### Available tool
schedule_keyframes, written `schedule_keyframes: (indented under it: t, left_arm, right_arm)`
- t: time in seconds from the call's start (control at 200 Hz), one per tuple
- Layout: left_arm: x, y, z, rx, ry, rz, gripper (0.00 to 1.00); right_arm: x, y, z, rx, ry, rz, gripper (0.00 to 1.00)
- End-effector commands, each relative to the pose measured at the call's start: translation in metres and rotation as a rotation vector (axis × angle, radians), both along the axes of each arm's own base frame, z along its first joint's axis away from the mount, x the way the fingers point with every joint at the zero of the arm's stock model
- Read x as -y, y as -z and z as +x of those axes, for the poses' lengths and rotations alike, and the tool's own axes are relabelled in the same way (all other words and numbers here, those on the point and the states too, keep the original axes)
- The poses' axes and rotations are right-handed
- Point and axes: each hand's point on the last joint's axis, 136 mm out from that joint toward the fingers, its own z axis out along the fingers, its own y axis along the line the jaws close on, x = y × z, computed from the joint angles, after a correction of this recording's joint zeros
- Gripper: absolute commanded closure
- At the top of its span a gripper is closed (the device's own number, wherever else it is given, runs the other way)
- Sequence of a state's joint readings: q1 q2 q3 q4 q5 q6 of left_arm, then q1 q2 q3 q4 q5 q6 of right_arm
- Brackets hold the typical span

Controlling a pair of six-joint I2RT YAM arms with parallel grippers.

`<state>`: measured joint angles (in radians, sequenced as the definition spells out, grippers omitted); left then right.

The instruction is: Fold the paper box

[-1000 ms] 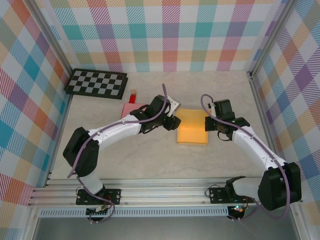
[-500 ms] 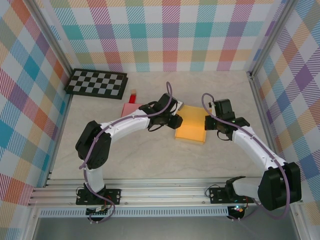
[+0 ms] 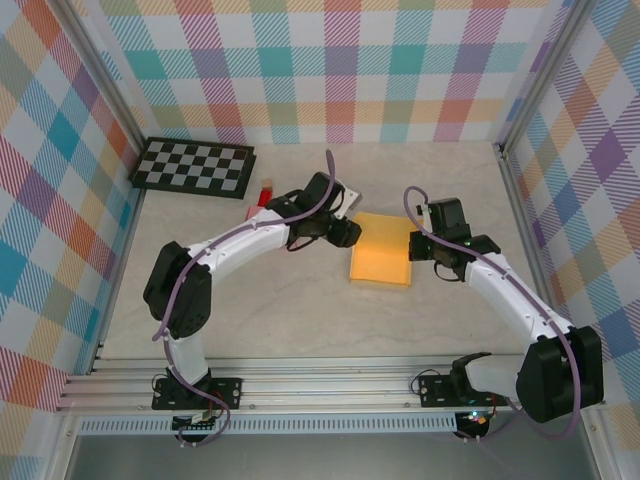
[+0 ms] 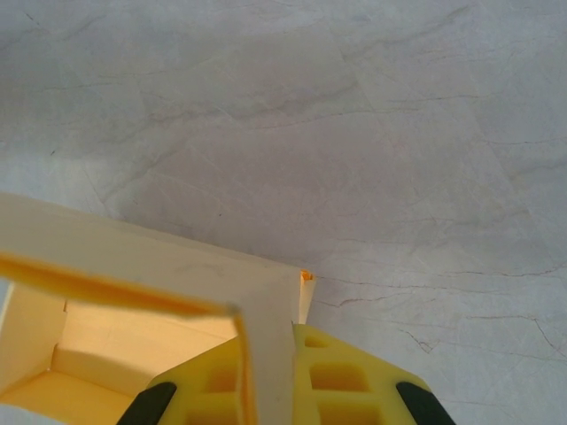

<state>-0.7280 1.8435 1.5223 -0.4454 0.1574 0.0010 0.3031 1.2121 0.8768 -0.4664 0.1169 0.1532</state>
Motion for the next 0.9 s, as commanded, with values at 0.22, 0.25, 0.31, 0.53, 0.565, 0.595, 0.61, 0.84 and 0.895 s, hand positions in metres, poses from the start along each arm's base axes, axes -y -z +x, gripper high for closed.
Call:
schedule_keyframes:
  t: [0.22,0.25,0.31,0.53,0.565,0.595,0.61,0.84,0.895]
  left_arm:
    - [0.018,0.004,0.004,-0.087,-0.087,-0.072,0.96]
    - [0.020,0.004,0.005,-0.093,-0.115,-0.088,0.98]
    - [0.023,0.003,0.004,-0.113,-0.173,-0.124,1.00]
    - [0.023,-0.015,0.010,-0.097,-0.453,-0.277,1.00]
    - [0.025,-0.019,0.009,-0.075,-0.458,-0.294,1.00]
    - [0.026,-0.022,0.009,-0.047,-0.457,-0.300,1.00]
    - [0.027,-0.023,0.008,-0.031,-0.454,-0.298,1.00]
    - [0.027,-0.045,0.029,0.220,-0.389,-0.267,1.00]
    - [0.026,-0.043,0.033,0.252,-0.391,-0.265,1.00]
  right_arm:
    - [-0.005,-0.012,-0.001,0.064,0.031,0.069,1.00]
    - [-0.007,-0.012,-0.001,0.072,0.039,0.085,1.00]
    - [-0.010,-0.012,-0.001,0.086,0.056,0.115,1.00]
    - [-0.021,-0.011,-0.002,0.164,0.113,0.205,1.00]
    - [-0.023,-0.015,0.001,0.198,0.116,0.229,1.00]
    - [-0.024,-0.019,0.003,0.233,0.119,0.249,1.00]
    - [-0.025,-0.021,0.005,0.253,0.122,0.260,1.00]
    - [-0.034,-0.051,0.045,0.477,0.055,0.218,1.00]
    - [-0.034,-0.050,0.054,0.500,0.064,0.214,1.00]
